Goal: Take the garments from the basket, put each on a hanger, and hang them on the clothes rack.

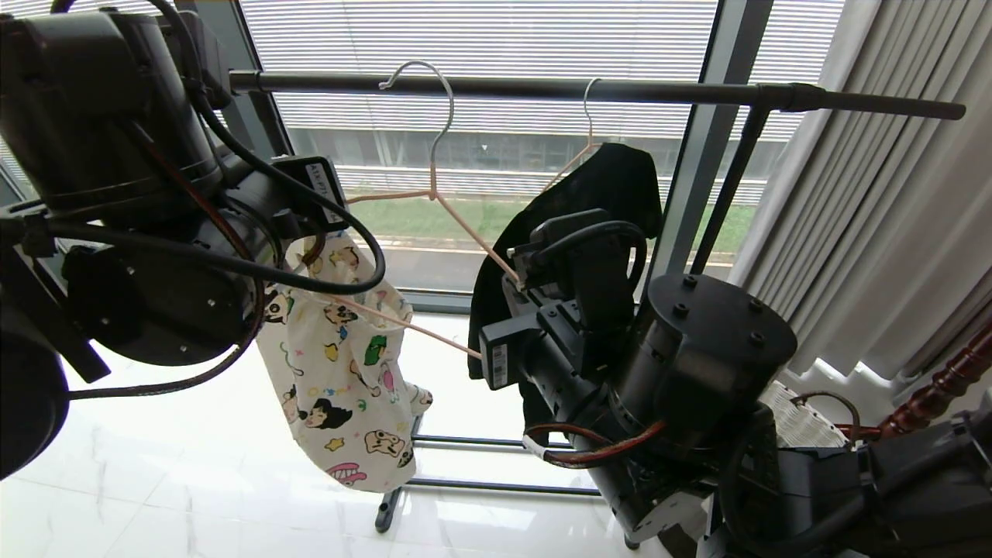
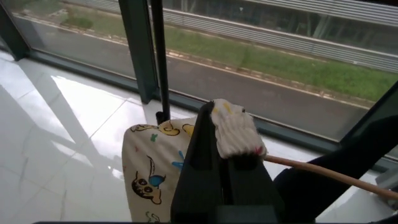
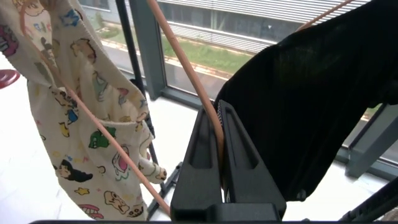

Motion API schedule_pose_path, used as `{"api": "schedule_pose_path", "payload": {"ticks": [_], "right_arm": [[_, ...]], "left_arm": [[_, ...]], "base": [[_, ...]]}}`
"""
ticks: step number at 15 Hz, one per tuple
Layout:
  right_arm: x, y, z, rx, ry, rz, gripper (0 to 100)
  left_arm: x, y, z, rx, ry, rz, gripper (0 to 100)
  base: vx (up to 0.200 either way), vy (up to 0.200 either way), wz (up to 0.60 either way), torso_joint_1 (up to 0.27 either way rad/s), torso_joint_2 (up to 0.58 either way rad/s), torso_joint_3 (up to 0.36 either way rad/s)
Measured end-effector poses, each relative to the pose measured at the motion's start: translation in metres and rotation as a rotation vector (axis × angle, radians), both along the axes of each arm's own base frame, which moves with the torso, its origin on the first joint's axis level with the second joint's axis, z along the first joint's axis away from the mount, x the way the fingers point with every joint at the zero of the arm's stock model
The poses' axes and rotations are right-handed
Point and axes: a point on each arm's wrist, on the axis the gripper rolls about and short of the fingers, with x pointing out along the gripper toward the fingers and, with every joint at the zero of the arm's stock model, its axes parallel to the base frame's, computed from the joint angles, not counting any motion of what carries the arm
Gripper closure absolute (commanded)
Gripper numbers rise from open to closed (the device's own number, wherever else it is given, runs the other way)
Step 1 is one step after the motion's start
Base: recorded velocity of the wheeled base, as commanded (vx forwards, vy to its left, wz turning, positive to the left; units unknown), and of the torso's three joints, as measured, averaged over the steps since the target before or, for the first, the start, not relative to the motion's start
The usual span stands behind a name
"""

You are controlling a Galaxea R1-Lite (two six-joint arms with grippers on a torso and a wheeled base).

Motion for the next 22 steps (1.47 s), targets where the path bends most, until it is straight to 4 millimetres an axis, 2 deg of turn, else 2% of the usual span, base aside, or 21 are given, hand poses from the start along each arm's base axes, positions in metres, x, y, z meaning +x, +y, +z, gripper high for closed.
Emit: {"api": "schedule_pose_path", "payload": {"ticks": [4, 9, 12, 15, 16, 22], "right_arm": [[0.005, 0.012, -0.005, 0.0, 0.001, 0.002, 100], [0.011, 0.021, -0.011, 0.009, -0.001, -0.013, 100], [0.018, 0.018, -0.012, 0.03, -0.017, -0.092, 100], [0.02, 0.018, -0.012, 0.02, -0.029, -0.1, 100], [0.02, 0.018, -0.012, 0.016, -0.031, -0.1, 100], [0.02, 0.018, -0.008, 0.007, -0.072, -0.112, 100]], "left_arm": [[-0.004, -0.012, 0.009, -0.04, -0.03, -0.045, 100], [-0.023, -0.032, 0.014, -0.063, -0.042, -0.151, 100], [-0.03, -0.029, 0.018, -0.064, -0.042, -0.161, 100], [-0.035, -0.025, 0.022, -0.074, -0.053, -0.165, 100], [-0.036, -0.025, 0.022, -0.075, -0.053, -0.168, 0], [-0.038, -0.027, 0.023, -0.07, -0.053, -0.18, 0]], "base": [[0.0, 0.0, 0.0, 0.0, 0.0, 0.0], [0.0, 0.0, 0.0, 0.0, 0.0, 0.0], [0.0, 0.0, 0.0, 0.0, 0.0, 0.0], [0.0, 0.0, 0.0, 0.0, 0.0, 0.0], [0.0, 0.0, 0.0, 0.0, 0.0, 0.0], [0.0, 0.0, 0.0, 0.0, 0.0, 0.0]]}}
